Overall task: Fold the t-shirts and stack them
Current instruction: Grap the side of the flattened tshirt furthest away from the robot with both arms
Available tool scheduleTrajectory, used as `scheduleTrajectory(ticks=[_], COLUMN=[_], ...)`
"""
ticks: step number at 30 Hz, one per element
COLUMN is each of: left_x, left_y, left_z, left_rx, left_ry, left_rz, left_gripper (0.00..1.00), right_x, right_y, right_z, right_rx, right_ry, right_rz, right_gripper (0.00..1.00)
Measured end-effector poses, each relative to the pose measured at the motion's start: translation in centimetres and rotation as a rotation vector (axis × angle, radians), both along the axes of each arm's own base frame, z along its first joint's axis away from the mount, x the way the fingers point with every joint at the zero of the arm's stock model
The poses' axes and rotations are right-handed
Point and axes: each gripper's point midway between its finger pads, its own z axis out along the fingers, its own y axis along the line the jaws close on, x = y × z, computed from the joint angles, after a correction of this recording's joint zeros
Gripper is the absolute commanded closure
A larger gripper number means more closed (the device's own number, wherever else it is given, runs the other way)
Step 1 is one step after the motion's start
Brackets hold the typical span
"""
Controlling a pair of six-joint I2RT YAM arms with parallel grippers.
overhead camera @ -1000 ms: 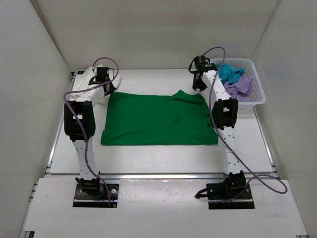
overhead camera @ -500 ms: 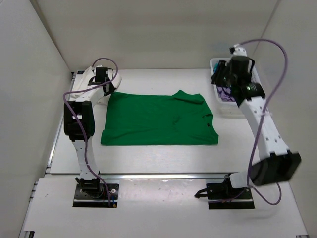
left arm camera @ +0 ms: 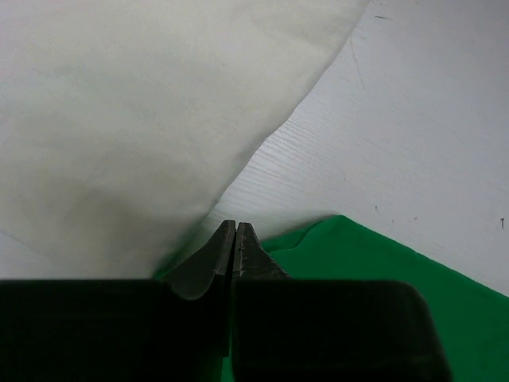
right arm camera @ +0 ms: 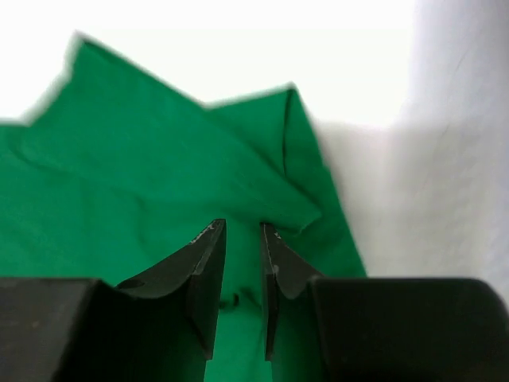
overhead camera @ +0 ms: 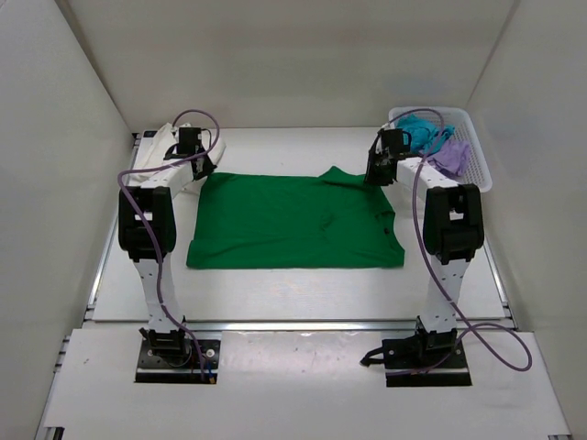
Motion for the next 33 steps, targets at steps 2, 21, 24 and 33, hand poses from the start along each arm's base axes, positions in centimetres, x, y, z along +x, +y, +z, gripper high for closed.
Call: scheduleTrajectory(ticks=[2,21,24,33], left_x=[-0.1,0.0,0.0,0.0], left_y=[0.0,-0.3,-0.3,-0.3], left_z=[-0.1,0.0,0.0,0.0], left_rx=[-0.001,-0.008,-0.009,-0.009], left_ry=[0.002,0.001,0.001,0.001], left_rz=[-0.002,-0.011,-0.011,-0.011], left_gripper=[1.0,1.0,1.0,1.0], right_x=[1.3,7.1,7.1,6.2], right_y=[0.1,-0.9,-1.2,-1.9], right_z=[1.5,0.6,-0.7,-2.1], right_rx=[0.004,-0.035,-0.054,-0.09], right_ry=[-0.054,-0.111,-0.079,-0.015], right_rz=[-0.003,-0.05,-0.062,-0.082], right_gripper=[0.78,0.76,0.76,0.77])
